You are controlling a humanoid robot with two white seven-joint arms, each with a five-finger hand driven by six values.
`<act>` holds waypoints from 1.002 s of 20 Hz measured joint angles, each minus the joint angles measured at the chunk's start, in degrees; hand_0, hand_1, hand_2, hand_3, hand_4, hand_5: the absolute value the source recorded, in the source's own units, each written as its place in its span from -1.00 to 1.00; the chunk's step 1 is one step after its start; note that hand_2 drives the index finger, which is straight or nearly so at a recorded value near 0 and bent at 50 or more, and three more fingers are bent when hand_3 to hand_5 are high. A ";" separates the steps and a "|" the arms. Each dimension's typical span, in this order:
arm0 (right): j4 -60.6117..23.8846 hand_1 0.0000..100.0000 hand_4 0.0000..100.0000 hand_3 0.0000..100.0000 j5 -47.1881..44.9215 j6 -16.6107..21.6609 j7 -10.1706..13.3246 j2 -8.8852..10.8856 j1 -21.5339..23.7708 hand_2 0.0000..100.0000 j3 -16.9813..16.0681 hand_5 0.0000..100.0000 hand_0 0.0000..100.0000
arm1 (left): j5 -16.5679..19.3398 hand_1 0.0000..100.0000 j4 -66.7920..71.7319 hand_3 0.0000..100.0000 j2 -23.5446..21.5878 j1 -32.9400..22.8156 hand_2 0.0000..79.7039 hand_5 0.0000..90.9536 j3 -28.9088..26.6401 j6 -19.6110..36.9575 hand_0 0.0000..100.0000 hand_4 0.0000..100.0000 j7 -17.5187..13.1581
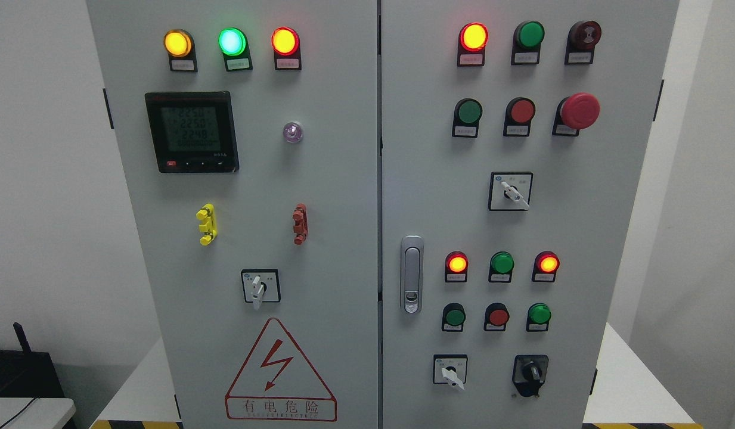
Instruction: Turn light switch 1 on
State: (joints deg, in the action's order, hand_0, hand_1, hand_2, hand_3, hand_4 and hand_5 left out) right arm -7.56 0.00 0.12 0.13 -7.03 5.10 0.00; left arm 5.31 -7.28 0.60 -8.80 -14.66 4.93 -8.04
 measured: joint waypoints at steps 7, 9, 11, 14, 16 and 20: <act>0.00 -0.22 -1.00 -1.00 0.00 0.00 0.00 0.00 0.00 -1.00 0.00 -1.00 -0.76 | -0.37 -0.84 -7.49 -1.00 -0.61 -3.93 -1.00 -1.00 -5.16 1.15 -0.28 -0.81 0.12; 0.00 -0.22 -1.00 -1.00 0.00 0.00 0.00 0.00 0.00 -1.00 0.00 -1.00 -0.76 | -0.37 -0.84 -10.95 -1.00 -1.11 -5.33 -1.00 -1.00 -7.19 1.87 -0.27 -0.78 0.01; 0.00 -0.22 -1.00 -1.00 0.00 0.00 0.00 0.00 0.00 -1.00 0.00 -1.00 -0.76 | -0.37 -0.83 -15.07 -0.98 -1.56 -6.78 -1.00 -1.00 -9.49 2.10 -0.27 -0.71 -0.07; 0.00 -0.22 -1.00 -1.00 0.00 0.00 0.00 0.00 0.00 -1.00 0.00 -1.00 -0.76 | -0.35 -0.82 -22.12 -0.83 -2.02 -8.54 -1.00 -1.00 -13.28 3.69 -0.25 -0.61 -0.14; 0.00 -0.22 -1.00 -1.00 0.00 0.00 0.00 0.00 0.00 -1.00 0.00 -1.00 -0.76 | -0.34 -0.81 -27.27 -0.74 -2.21 -9.42 -1.00 -0.95 -15.78 6.11 -0.23 -0.51 1.37; 0.00 -0.22 -1.00 -1.00 0.00 0.00 0.00 0.00 0.00 -1.00 0.00 -1.00 -0.76 | -0.44 -0.85 -38.68 -0.55 -2.46 -10.57 -1.00 -0.79 -20.17 11.57 -0.18 -0.29 2.62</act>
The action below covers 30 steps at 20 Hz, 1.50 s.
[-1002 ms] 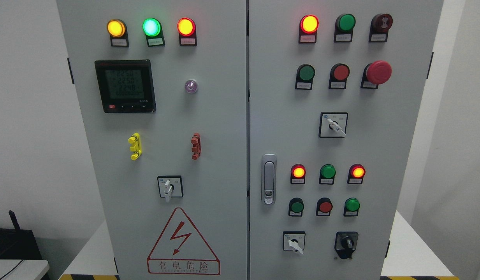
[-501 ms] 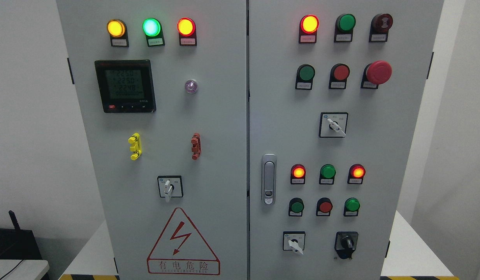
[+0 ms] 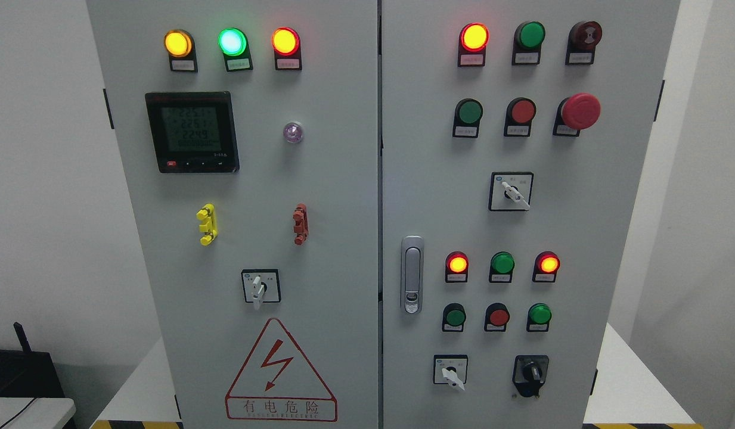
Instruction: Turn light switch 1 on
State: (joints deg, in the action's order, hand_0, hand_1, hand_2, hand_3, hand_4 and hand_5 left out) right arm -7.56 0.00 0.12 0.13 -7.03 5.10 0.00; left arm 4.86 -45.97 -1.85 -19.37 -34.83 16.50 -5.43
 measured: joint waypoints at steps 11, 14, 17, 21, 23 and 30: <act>0.00 -0.22 -1.00 -1.00 0.00 0.00 0.00 0.00 0.00 -1.00 0.00 -1.00 -0.76 | -0.31 -1.00 -32.48 0.15 -0.58 0.06 -0.33 -0.06 -6.16 3.67 -0.51 0.39 -7.13; 0.00 -0.22 -1.00 -1.00 0.00 0.00 0.00 0.00 0.00 -1.00 0.00 -1.00 -0.76 | -0.34 -1.00 -38.73 0.26 -0.90 1.79 -0.10 0.06 -6.50 5.25 -0.60 0.48 -8.82; 0.00 -0.22 -1.00 -1.00 0.00 0.00 0.00 0.00 0.00 -1.00 0.00 -1.00 -0.76 | -0.39 -0.98 -43.53 0.36 -1.42 4.01 -0.01 0.24 -6.21 5.96 -0.69 0.56 -10.59; 0.00 -0.22 -1.00 -1.00 0.00 0.00 0.00 0.00 0.00 -1.00 0.00 -1.00 -0.76 | -0.47 -0.97 -48.66 0.51 -1.94 7.42 0.05 0.55 -4.46 6.35 -0.78 0.67 -11.79; 0.00 -0.22 -1.00 -1.00 0.00 0.00 0.00 0.00 0.00 -1.00 0.00 -1.00 -0.76 | -0.49 -0.96 -50.92 0.54 -2.12 8.80 0.06 0.59 -3.20 6.36 -0.80 0.69 -12.01; 0.00 -0.22 -1.00 -1.00 0.00 0.00 0.00 0.00 0.00 -1.00 0.00 -1.00 -0.76 | -0.47 -0.96 -57.21 0.60 -2.49 12.27 0.16 0.67 2.22 6.51 -0.90 0.73 -12.12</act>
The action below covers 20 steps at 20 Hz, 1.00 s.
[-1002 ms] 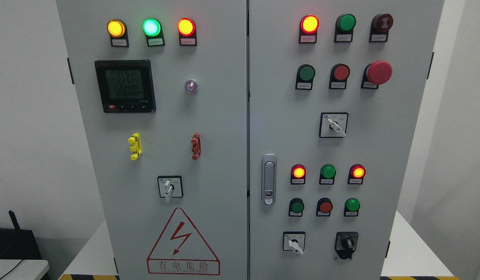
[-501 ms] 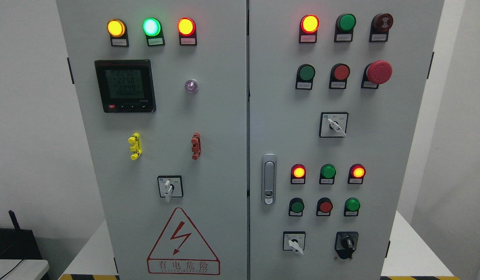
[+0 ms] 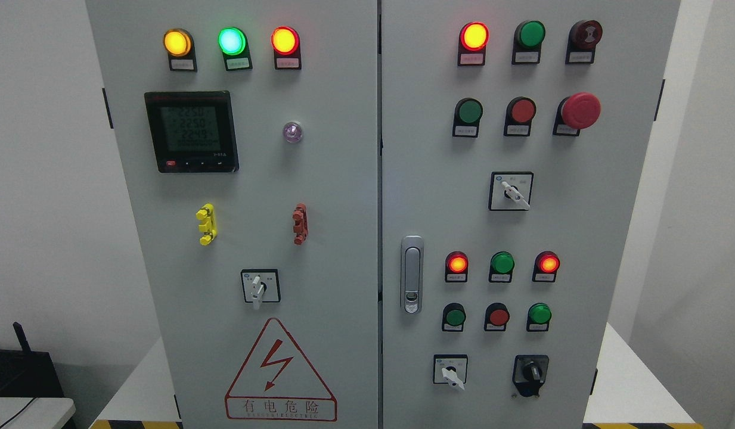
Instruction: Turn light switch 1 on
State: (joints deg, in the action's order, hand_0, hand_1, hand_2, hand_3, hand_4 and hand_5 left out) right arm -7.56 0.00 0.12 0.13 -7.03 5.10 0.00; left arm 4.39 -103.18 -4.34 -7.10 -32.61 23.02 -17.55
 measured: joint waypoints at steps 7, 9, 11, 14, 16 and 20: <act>0.00 -0.22 -1.00 -1.00 0.00 0.00 0.00 0.00 0.00 -1.00 0.00 -1.00 -0.76 | 0.67 -0.94 -3.40 0.62 -0.30 4.21 0.20 0.70 6.46 -4.62 -0.88 0.74 5.78; 0.00 -0.22 -1.00 -1.00 0.00 0.00 0.00 0.00 0.00 -1.00 0.00 -1.00 -0.76 | 1.45 -0.93 -4.05 0.64 -0.36 5.08 0.23 0.72 8.62 -6.59 -0.86 0.75 7.69; 0.00 -0.22 -1.00 -1.00 0.00 0.00 0.00 0.00 0.00 -1.00 0.00 -1.00 -0.76 | 2.87 -0.91 -4.60 0.65 -0.38 6.34 0.26 0.73 10.75 -7.76 -0.86 0.76 9.48; 0.00 -0.22 -1.00 -1.00 0.00 0.00 0.00 0.00 0.00 -1.00 0.00 -1.00 -0.76 | 5.70 -0.81 -5.27 0.69 -0.26 8.12 0.32 0.77 14.07 -11.22 -1.00 0.78 13.26; 0.00 -0.22 -1.00 -1.00 0.00 0.00 0.00 0.00 0.00 -1.00 0.00 -1.00 -0.76 | 7.08 -0.72 -5.69 0.73 0.02 9.37 0.35 0.80 16.29 -14.31 -1.00 0.80 16.00; 0.00 -0.22 -1.00 -1.00 0.00 0.00 0.00 0.00 0.00 -1.00 0.00 -1.00 -0.76 | 9.13 -0.56 -6.28 0.75 1.23 12.24 0.40 0.85 20.75 -18.95 -1.00 0.81 18.86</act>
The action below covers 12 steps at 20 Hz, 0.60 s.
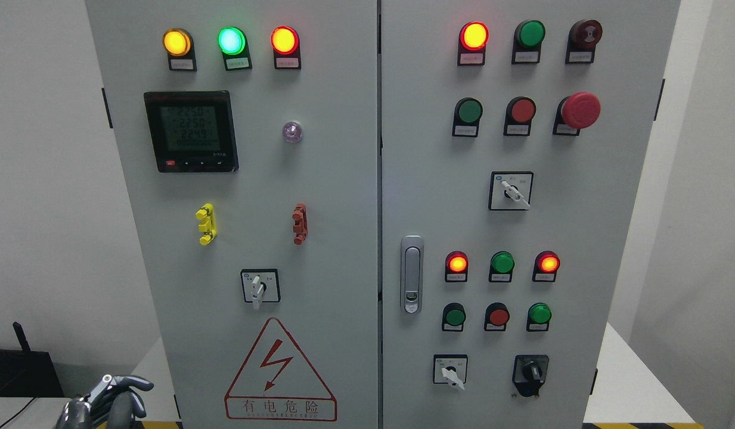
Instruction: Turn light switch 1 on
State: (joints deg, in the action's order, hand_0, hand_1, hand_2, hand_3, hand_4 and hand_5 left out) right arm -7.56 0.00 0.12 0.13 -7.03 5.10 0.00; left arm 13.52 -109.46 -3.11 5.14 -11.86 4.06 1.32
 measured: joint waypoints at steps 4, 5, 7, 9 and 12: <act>0.00 -0.22 -1.00 -1.00 0.00 0.00 0.00 0.00 0.00 -1.00 0.00 -1.00 -0.76 | 2.78 -0.56 -0.34 0.76 1.66 3.44 0.42 0.85 4.35 -5.24 -1.00 0.81 3.46; 0.00 -0.22 -1.00 -1.00 0.00 0.00 0.00 0.00 0.00 -1.00 0.00 -1.00 -0.76 | 3.39 -0.56 -0.39 0.76 2.15 4.24 0.42 0.85 5.43 -6.44 -1.00 0.81 4.23; 0.00 -0.22 -1.00 -1.00 0.00 0.00 0.00 0.00 0.00 -1.00 0.00 -1.00 -0.76 | 4.57 -0.57 -0.48 0.76 2.99 5.52 0.43 0.85 7.50 -8.87 -1.00 0.81 5.89; 0.00 -0.22 -1.00 -1.00 0.00 0.00 0.00 0.00 0.00 -1.00 0.00 -1.00 -0.76 | 5.66 -0.56 -0.57 0.78 3.68 6.42 0.43 0.85 9.36 -11.13 -1.00 0.82 7.97; 0.00 -0.22 -1.00 -1.00 0.00 0.00 0.00 0.00 0.00 -1.00 0.00 -1.00 -0.76 | 7.20 -0.53 -0.68 0.79 4.55 7.45 0.43 0.86 11.73 -15.15 -0.99 0.82 10.82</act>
State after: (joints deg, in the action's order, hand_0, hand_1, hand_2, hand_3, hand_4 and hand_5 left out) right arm -7.56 0.00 0.12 0.13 -7.03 5.10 0.00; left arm 20.72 -110.14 1.45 12.59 -0.12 -11.08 12.14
